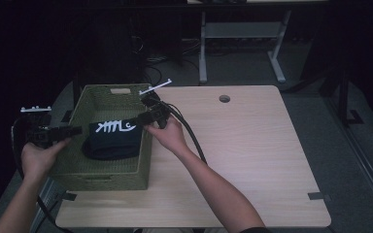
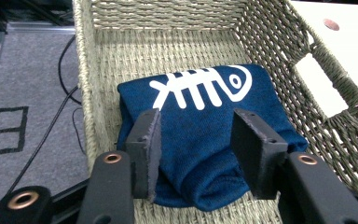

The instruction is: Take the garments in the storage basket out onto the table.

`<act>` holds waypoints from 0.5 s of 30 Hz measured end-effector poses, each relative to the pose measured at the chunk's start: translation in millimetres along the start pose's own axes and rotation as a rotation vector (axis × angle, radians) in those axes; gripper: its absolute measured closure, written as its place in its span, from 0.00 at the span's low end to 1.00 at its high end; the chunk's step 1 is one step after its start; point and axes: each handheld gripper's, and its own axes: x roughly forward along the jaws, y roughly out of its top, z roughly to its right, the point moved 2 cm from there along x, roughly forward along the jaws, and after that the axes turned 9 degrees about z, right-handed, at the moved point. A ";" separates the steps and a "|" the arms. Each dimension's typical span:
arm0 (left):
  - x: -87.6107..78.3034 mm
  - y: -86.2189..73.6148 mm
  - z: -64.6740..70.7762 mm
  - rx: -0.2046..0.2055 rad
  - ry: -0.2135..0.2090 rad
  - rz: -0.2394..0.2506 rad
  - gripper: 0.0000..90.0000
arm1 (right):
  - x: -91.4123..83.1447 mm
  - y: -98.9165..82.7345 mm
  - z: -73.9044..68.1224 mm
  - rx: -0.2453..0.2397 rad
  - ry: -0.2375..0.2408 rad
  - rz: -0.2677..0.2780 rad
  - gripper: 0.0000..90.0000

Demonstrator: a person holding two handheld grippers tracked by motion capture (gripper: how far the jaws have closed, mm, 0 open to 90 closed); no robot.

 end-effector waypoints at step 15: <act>-17.6 0.0 18.6 -0.056 -0.054 0.084 0.51 | -24.4 0.2 11.8 0.012 0.035 0.023 0.46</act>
